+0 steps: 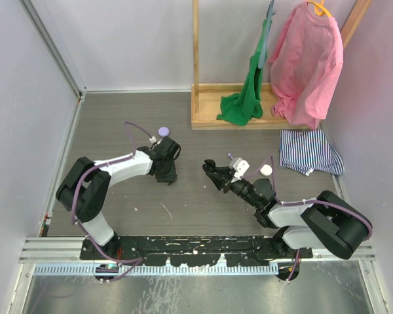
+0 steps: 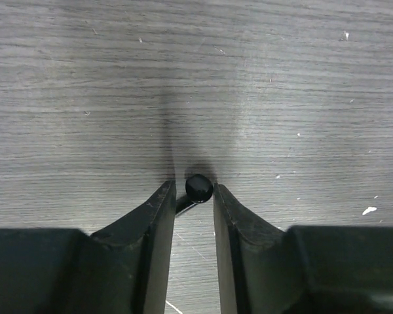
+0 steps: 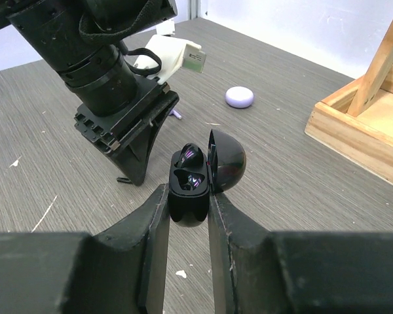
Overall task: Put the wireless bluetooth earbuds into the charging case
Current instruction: Move the earbud to the center of the board.
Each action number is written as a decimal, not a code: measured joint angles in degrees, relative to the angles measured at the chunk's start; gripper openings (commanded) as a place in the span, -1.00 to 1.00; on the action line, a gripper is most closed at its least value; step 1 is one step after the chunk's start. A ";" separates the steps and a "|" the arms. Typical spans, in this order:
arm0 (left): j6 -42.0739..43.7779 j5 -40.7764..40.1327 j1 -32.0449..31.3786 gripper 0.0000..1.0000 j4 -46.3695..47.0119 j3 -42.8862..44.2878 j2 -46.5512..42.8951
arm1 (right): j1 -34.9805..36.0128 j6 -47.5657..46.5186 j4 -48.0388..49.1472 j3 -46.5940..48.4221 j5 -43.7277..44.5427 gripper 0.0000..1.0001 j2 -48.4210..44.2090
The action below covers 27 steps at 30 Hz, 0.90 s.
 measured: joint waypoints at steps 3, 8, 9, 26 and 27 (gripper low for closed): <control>0.55 -0.26 0.00 -0.11 -0.81 0.52 0.00 | 0.00 0.00 -0.17 0.11 -0.20 -0.88 0.00; 5.03 -0.79 0.00 -0.01 -5.14 3.45 0.00 | 0.00 0.00 -0.22 0.20 -0.76 -0.88 0.00; 6.19 -0.81 0.00 0.00 -5.86 4.28 0.00 | 0.00 0.00 -0.22 0.22 -0.83 -0.88 0.00; 33.59 4.26 -0.22 0.05 -13.79 14.60 6.03 | 0.00 0.00 -1.22 0.85 -1.81 -0.88 0.26; 34.84 4.39 -0.31 0.04 -14.03 14.64 6.34 | 0.00 0.00 -1.25 0.85 -1.86 -0.88 0.26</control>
